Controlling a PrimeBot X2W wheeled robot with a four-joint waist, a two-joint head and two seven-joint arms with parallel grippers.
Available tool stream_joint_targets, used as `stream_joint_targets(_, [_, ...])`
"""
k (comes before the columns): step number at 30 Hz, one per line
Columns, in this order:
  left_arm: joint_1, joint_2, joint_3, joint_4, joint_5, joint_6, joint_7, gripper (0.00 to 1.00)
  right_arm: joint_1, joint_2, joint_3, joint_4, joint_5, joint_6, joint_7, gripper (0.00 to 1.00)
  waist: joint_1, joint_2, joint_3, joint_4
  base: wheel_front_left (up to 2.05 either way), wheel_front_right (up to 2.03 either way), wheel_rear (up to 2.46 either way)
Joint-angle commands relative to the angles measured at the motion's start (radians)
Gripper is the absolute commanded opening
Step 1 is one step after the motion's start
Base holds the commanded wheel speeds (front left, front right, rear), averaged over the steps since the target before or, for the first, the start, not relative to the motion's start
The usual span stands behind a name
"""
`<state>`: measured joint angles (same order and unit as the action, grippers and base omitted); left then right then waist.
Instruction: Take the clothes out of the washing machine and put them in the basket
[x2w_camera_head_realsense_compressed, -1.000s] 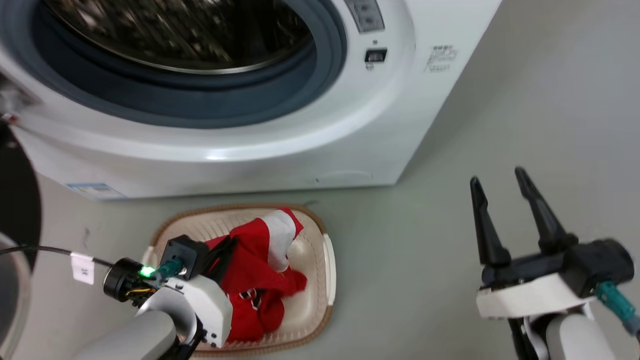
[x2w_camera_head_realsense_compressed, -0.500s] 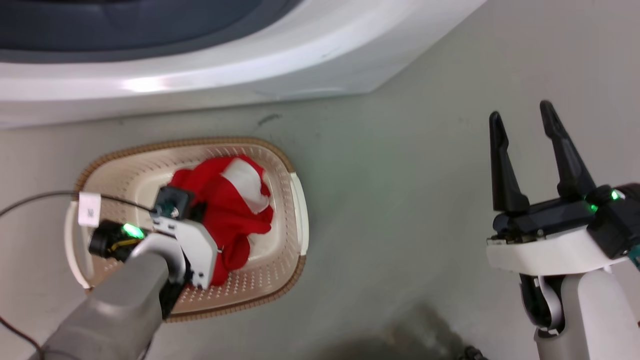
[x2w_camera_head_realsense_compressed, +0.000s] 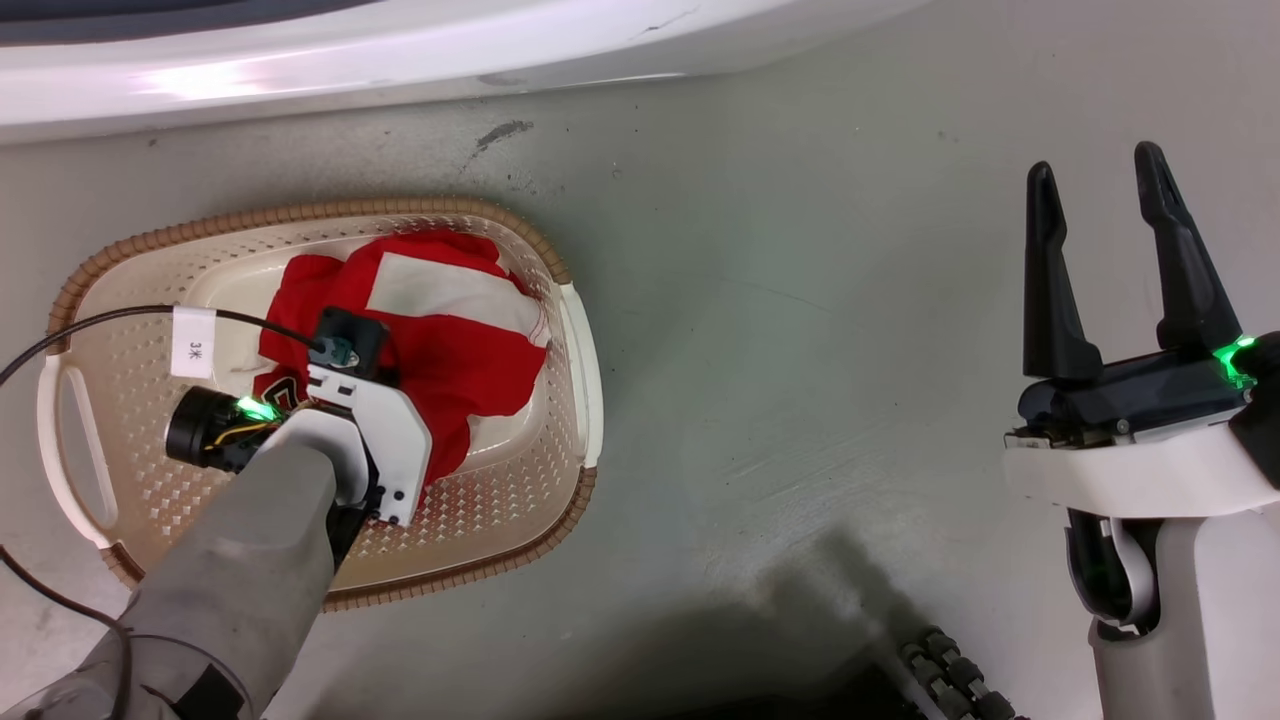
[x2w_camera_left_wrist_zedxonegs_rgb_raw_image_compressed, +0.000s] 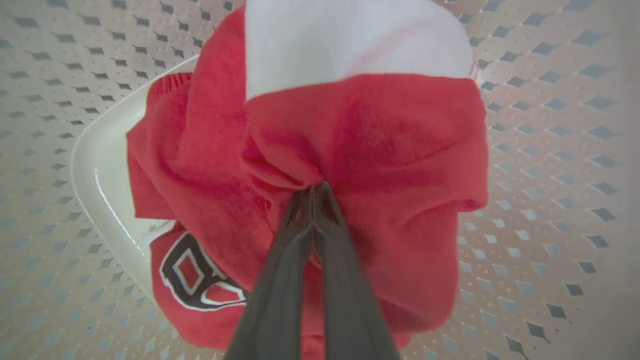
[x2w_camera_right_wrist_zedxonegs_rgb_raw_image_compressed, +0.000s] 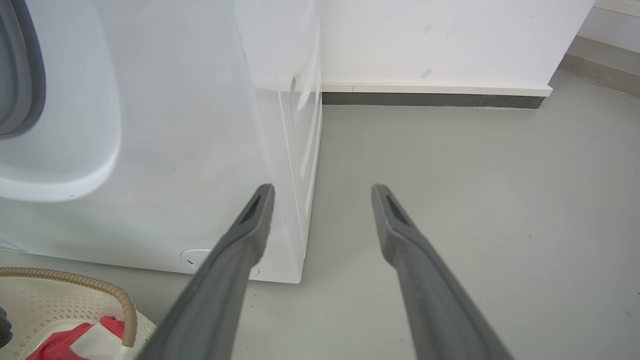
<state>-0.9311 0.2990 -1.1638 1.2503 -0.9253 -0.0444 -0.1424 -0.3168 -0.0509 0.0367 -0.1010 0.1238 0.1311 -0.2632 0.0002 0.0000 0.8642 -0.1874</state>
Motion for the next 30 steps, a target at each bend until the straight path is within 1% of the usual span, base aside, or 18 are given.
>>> stream_joint_targets(1, [-0.012, -0.005, 0.001, 0.003, -0.003, -0.002, 0.005, 0.0, -0.022, 0.001, -0.002, -0.002, 0.003, -0.001, -0.002, 1.0, -0.0002, 0.0, -0.001, 0.0, 0.0, 0.0, 0.0])
stream_joint_targets(2, [-0.01, -0.008, 0.002, 0.008, -0.008, -0.006, 0.009, 0.09, -0.02, 0.001, -0.001, 0.001, 0.005, -0.001, -0.002, 1.0, -0.0002, 0.0, -0.004, 0.0, 0.0, 0.0, 0.0])
stream_joint_targets(3, [-0.007, -0.011, 0.001, 0.012, -0.009, -0.008, 0.009, 0.44, -0.018, 0.001, 0.001, 0.004, 0.007, -0.001, -0.002, 1.0, -0.0002, 0.0, -0.01, 0.0, 0.0, 0.0, 0.0])
stream_joint_targets(4, [-0.004, -0.014, 0.007, 0.015, -0.017, -0.011, 0.007, 1.0, -0.018, 0.001, 0.002, 0.006, 0.006, -0.001, -0.002, 1.0, -0.0002, 0.0, -0.018, 0.002, 0.0, 0.0, 0.0])
stream_joint_targets(11, [0.039, -0.036, 0.052, 0.026, -0.06, -0.022, -0.076, 1.0, 0.014, 0.001, 0.013, 0.028, 0.005, -0.001, -0.002, 1.0, -0.0002, 0.0, -0.119, 0.023, 0.0, 0.0, 0.0])
stream_joint_targets(14, [0.054, -0.04, 0.093, 0.023, -0.087, -0.018, -0.113, 1.0, 0.035, 0.001, 0.02, 0.04, -0.004, -0.001, -0.002, 1.0, -0.0002, 0.0, -0.183, 0.039, 0.0, 0.0, 0.0])
stream_joint_targets(17, [0.079, -0.033, 0.113, 0.002, -0.076, -0.01, -0.123, 1.0, 0.062, 0.001, 0.025, 0.055, -0.013, -0.001, -0.002, 1.0, -0.0002, 0.0, -0.245, 0.055, 0.0, 0.0, 0.0])
stream_joint_targets(19, [0.079, -0.013, 0.152, -0.059, -0.053, 0.01, -0.124, 1.0, 0.078, 0.001, 0.025, 0.062, -0.02, -0.001, -0.002, 1.0, -0.0002, 0.0, -0.286, 0.067, 0.0, 0.0, 0.0])
stream_joint_targets(21, [0.122, 0.005, 0.198, -0.126, -0.019, 0.034, -0.123, 1.0, 0.099, 0.001, 0.021, 0.071, -0.023, -0.001, -0.002, 1.0, -0.0002, 0.0, -0.328, 0.079, 0.0, 0.0, 0.0])
stream_joint_targets(24, [0.184, 0.035, 0.294, -0.247, 0.053, 0.08, -0.122, 1.0, 0.129, 0.001, 0.018, 0.084, -0.029, -0.001, -0.002, 1.0, -0.0002, 0.0, -0.388, 0.094, 0.0, 0.0, 0.0])
stream_joint_targets(28, [0.301, 0.057, 0.451, -0.425, 0.174, 0.146, -0.123, 1.0, 0.172, 0.001, 0.017, 0.093, -0.036, -0.001, -0.002, 1.0, -0.0002, 0.0, -0.459, 0.118, 0.0, 0.0, 0.0])
stream_joint_targets(30, [0.36, 0.053, 0.532, -0.514, 0.24, 0.174, -0.123, 1.0, 0.193, 0.001, 0.018, 0.097, -0.04, -0.001, -0.002, 1.0, -0.0002, 0.0, -0.492, 0.13, 0.0, 0.0, 0.0])
